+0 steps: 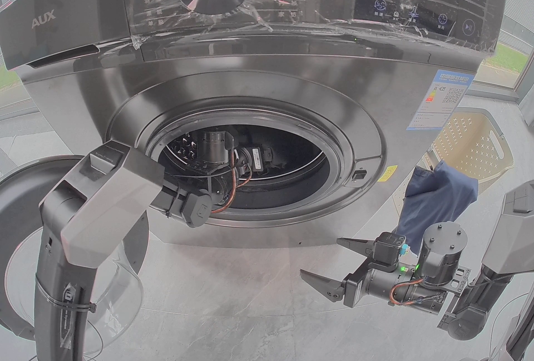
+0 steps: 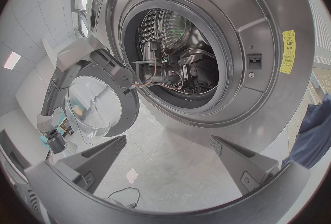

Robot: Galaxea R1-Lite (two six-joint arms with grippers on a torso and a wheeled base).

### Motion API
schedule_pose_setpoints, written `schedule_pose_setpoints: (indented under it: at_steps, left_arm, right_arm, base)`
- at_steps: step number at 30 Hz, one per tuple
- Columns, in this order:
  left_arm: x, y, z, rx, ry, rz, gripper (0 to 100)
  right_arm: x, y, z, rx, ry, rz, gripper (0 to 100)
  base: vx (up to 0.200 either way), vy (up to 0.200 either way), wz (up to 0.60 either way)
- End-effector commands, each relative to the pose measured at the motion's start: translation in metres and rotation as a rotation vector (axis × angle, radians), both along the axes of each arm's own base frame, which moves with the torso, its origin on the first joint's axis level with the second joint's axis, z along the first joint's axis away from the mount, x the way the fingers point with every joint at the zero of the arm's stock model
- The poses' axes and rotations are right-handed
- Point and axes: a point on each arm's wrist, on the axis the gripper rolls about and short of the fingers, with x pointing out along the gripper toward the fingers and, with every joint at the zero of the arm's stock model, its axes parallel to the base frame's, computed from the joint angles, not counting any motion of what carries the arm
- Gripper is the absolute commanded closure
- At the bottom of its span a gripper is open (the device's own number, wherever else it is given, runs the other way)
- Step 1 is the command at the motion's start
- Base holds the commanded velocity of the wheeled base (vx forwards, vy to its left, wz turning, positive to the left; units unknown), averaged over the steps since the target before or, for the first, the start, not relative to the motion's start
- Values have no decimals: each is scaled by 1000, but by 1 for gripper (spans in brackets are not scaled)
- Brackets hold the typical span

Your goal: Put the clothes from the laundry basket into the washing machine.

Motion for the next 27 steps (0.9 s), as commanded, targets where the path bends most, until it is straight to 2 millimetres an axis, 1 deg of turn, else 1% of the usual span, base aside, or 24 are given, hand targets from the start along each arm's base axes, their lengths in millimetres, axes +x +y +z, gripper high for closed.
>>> schedule_pose_setpoints:
  at_steps: [1, 3, 4, 5, 6, 8, 15, 17, 21, 22, 25, 27]
  left_arm:
    - [-45, 2, 31, 22, 25, -51, 0]
    - [-62, 5, 36, 36, 49, -70, 0]
    - [-69, 5, 36, 41, 57, -78, 0]
    - [-70, 5, 37, 41, 57, -78, 0]
    - [-79, 6, 36, 52, 73, -87, 0]
    - [-86, 8, 36, 55, 76, -92, 0]
    - [-123, 13, 38, 91, 118, -169, 0]
    - [-128, 13, 34, 99, 134, -180, 0]
    - [-127, 11, 27, 108, 147, -184, 0]
    - [-121, 8, 16, 113, 157, -184, 0]
    - [-107, 2, 0, 114, 137, -178, 0]
    - [-95, -3, -16, 133, 121, -175, 0]
  right_arm:
    - [0, 0, 0, -1, 3, 1, 0]
    - [0, 0, 0, -2, 2, 1, 0]
    - [0, 0, 0, -1, 3, 1, 0]
    - [0, 0, 0, -2, 2, 1, 0]
    - [-1, 0, -1, -2, 4, 1, 0]
    - [-1, -1, -1, -3, 3, 1, 0]
    - [0, -2, 0, -1, 1, -5, 0]
    - [1, -2, 0, 1, 1, -7, 0]
    - [0, -1, 0, -2, 2, -2, 0]
    - [0, -1, 0, -1, 1, 0, 0]
    - [0, -1, 0, -1, 3, 0, 0]
    - [-1, -1, -1, -4, 4, 0, 0]
  base:
    - [0, 0, 0]
    - [0, 0, 0]
    - [0, 0, 0]
    - [0, 0, 0]
    - [0, 0, 0]
    - [0, 0, 0]
    - [0, 0, 0]
    - [0, 0, 0]
    - [0, 0, 0]
    - [0, 0, 0]
    - [0, 0, 0]
    - [0, 0, 0]
